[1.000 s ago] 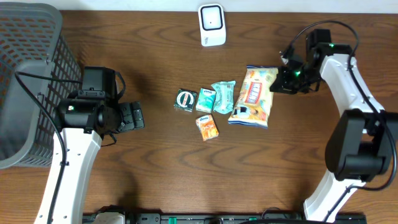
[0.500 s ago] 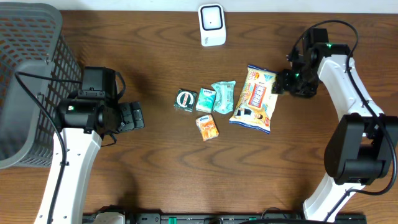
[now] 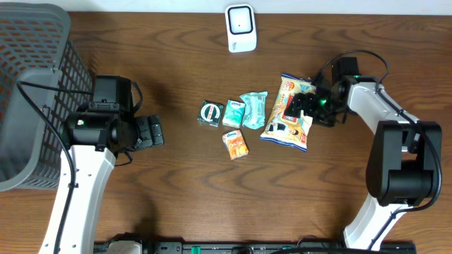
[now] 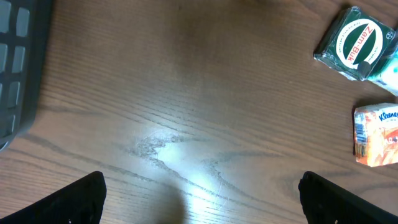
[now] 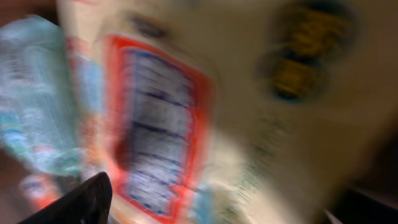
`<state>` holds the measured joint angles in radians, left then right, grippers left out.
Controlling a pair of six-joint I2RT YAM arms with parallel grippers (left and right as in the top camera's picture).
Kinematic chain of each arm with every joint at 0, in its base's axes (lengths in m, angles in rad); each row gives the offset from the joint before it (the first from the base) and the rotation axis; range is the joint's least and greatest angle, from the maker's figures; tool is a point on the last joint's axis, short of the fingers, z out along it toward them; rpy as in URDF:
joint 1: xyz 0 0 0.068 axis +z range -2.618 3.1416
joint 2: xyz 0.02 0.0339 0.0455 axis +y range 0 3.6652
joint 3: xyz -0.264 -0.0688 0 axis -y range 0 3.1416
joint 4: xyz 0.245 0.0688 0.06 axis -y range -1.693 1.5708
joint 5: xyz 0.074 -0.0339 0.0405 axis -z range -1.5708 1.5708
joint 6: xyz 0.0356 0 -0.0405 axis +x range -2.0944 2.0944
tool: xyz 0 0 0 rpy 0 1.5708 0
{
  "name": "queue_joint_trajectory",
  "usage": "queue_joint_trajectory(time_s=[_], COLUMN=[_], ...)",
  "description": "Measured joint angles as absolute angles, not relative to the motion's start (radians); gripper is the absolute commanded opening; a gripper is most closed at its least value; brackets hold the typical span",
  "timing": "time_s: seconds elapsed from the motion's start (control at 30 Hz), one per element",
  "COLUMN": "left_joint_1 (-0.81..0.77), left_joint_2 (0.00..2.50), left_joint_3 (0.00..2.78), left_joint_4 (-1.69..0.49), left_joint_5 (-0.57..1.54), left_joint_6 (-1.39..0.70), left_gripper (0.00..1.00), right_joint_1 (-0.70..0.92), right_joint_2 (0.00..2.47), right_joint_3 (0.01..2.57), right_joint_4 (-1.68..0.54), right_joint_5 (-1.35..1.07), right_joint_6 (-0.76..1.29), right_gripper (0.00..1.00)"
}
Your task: Scan the item barcode
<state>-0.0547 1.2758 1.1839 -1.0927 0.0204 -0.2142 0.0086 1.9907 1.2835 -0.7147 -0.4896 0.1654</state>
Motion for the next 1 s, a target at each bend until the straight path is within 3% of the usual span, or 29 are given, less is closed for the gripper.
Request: queue_joint_trajectory(time_s=[0.13, 0.2, 0.27, 0.3, 0.33, 0.77, 1.0], left_joint_1=[-0.055, -0.055, -0.055, -0.055, -0.055, -0.055, -0.055], left_joint_2=[1.276, 1.276, 1.276, 1.276, 1.276, 1.276, 1.276], left_joint_3=[1.184, 1.184, 1.184, 1.184, 1.184, 1.184, 1.184], left_joint_4=[-1.093, -1.093, -1.093, -1.093, -1.093, -1.093, -1.093], left_joint_5=[0.020, 0.020, 0.020, 0.020, 0.020, 0.020, 0.020], left_joint_6=[-0.214, -0.214, -0.214, -0.215, -0.214, -0.214, -0.214], left_gripper=[0.98, 0.98, 0.98, 0.98, 0.98, 0.98, 0.98], right_joint_1=[0.033, 0.051, 0.072, 0.080, 0.088, 0.060, 0.048], right_joint_2=[1.989, 1.989, 1.995, 2.000, 2.006, 1.997, 1.814], right_joint_3=[1.251, 1.237, 1.224, 1.217, 1.212, 1.260, 1.287], right_joint_4=[-0.620, -0.578, -0.552, -0.546, -0.538, -0.626, -0.791], right_joint_5=[-0.538, -0.555, -0.558, -0.559, -0.566, -0.576, -0.204], right_joint_6=[0.215, 0.234, 0.260, 0.270, 0.279, 0.304, 0.292], right_gripper=[0.85, 0.61, 0.23, 0.08, 0.01, 0.02, 0.02])
